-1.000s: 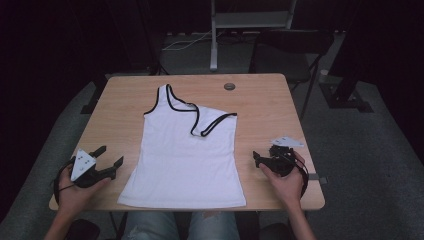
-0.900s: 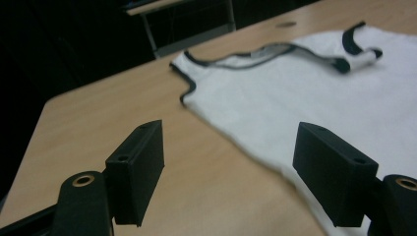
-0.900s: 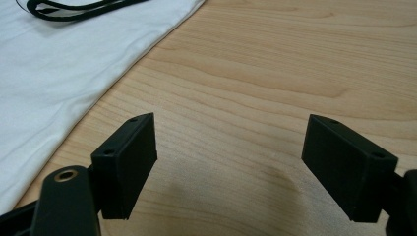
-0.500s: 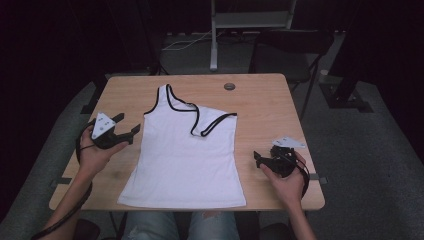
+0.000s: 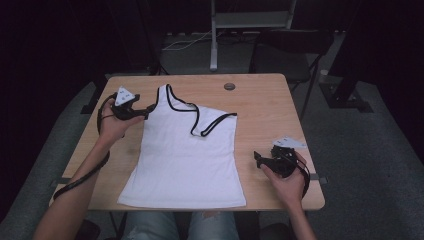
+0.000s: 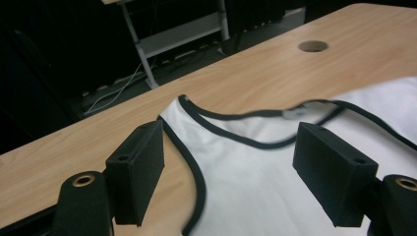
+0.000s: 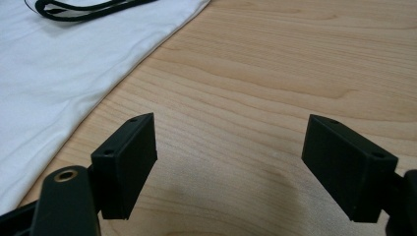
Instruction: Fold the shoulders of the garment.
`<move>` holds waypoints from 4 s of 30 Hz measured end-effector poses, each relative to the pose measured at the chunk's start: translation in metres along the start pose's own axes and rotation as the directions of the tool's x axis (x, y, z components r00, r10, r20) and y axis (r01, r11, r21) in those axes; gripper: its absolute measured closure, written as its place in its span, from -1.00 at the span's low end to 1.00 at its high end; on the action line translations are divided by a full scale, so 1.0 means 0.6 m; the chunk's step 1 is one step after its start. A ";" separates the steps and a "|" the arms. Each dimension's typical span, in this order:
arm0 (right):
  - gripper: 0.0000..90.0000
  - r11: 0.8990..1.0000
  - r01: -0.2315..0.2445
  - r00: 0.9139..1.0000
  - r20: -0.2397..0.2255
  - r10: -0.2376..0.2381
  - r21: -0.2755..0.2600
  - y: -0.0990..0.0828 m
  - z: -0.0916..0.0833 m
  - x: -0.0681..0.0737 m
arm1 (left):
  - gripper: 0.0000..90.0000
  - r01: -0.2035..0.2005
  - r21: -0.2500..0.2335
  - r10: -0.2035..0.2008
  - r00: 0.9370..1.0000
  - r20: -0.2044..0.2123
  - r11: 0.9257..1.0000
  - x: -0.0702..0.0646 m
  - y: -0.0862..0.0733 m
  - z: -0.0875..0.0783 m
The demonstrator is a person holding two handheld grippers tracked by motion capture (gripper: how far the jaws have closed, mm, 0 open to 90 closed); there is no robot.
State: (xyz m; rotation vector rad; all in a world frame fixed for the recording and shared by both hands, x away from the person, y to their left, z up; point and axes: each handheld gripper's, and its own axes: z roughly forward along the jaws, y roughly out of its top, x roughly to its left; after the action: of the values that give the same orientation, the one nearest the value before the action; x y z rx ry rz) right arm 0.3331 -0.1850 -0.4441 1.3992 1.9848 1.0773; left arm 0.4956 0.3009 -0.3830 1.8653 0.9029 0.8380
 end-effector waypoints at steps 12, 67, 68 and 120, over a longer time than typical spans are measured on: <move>-0.55 1.000 0.022 1.000 0.002 -0.022 0.001 0.000 0.000 0.003 | -0.28 0.045 0.120 -0.045 0.999 -0.005 0.992 0.026 -0.008 0.104; -0.55 0.999 0.036 0.999 -0.023 -0.036 0.008 0.000 0.001 0.008 | 0.83 0.090 0.393 -0.109 0.994 0.026 0.915 0.014 0.006 0.209; -0.55 0.999 0.036 0.999 -0.023 -0.035 0.007 0.000 0.001 0.008 | 0.84 0.090 0.384 -0.106 0.994 0.021 0.919 0.011 0.006 0.208; -0.55 0.999 0.050 0.998 -0.030 -0.049 0.020 0.000 0.002 0.015 | 0.84 -0.049 0.155 0.041 0.998 0.052 0.987 -0.097 -0.041 0.057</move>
State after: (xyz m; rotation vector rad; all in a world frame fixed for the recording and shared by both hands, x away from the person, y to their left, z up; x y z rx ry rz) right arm 0.3308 -0.1762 -0.4445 1.3452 2.0464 1.0634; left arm 0.4879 0.2464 -0.4297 2.0395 0.9210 0.7641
